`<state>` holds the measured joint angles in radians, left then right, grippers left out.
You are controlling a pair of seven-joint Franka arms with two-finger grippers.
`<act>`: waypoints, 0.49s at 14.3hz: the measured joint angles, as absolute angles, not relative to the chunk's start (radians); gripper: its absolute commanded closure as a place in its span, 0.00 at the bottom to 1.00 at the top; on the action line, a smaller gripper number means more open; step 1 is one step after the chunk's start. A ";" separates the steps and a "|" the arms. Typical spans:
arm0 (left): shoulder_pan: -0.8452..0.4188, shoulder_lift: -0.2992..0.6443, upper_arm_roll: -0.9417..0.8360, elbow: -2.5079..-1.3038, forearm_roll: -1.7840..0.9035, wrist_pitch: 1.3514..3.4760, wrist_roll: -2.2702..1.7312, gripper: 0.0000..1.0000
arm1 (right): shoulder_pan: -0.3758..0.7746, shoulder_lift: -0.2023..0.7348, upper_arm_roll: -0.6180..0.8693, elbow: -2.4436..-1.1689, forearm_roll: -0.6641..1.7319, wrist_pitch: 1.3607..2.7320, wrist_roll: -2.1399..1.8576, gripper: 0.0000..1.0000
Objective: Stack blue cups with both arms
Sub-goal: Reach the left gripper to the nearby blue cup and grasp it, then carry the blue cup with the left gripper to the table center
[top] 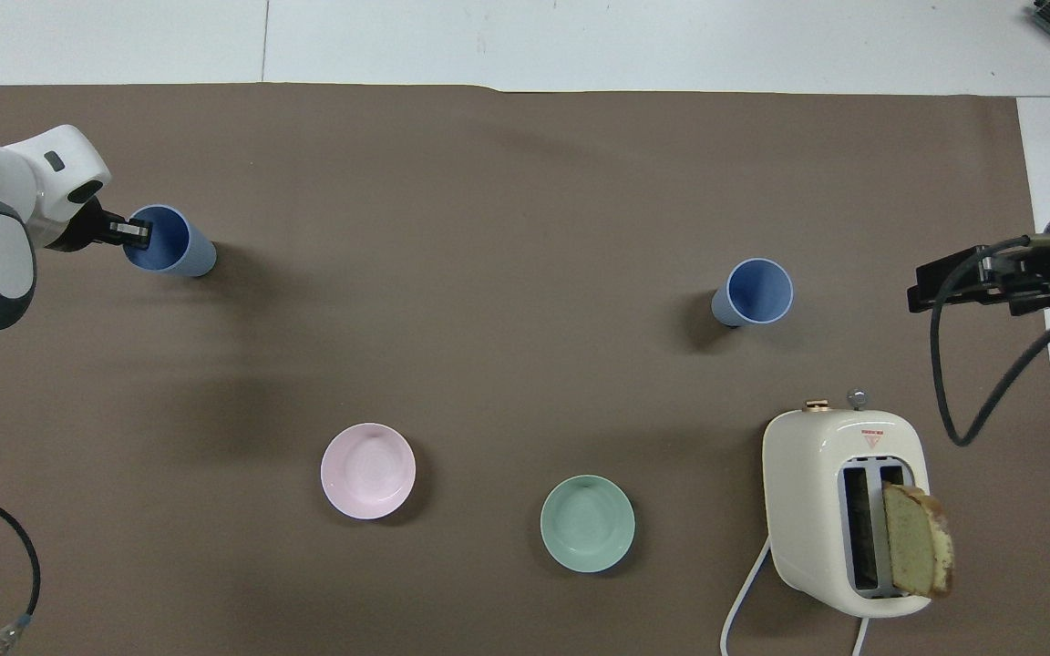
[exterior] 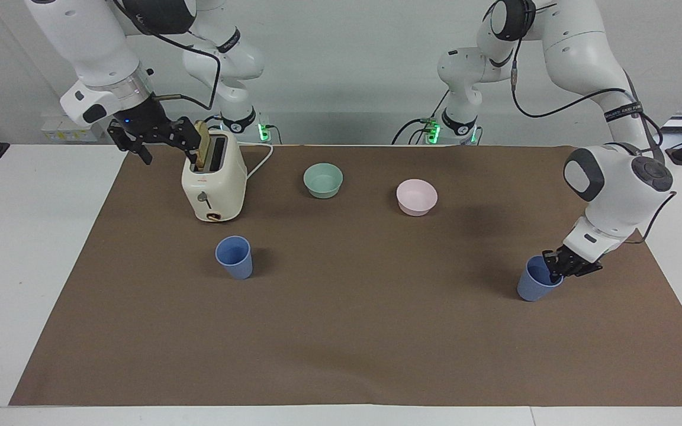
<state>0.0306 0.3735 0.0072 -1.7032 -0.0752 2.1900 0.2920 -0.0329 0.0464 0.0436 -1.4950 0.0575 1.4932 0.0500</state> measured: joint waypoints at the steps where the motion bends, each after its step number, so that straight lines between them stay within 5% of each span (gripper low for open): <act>1: 0.020 0.356 0.000 -1.703 -0.077 2.166 0.291 1.00 | -0.033 0.046 0.044 -1.495 0.058 1.493 0.050 0.00; 7: -0.236 0.267 -0.011 -1.747 -0.080 2.076 0.017 1.00 | -0.033 0.046 0.043 -1.498 0.057 1.493 0.050 0.00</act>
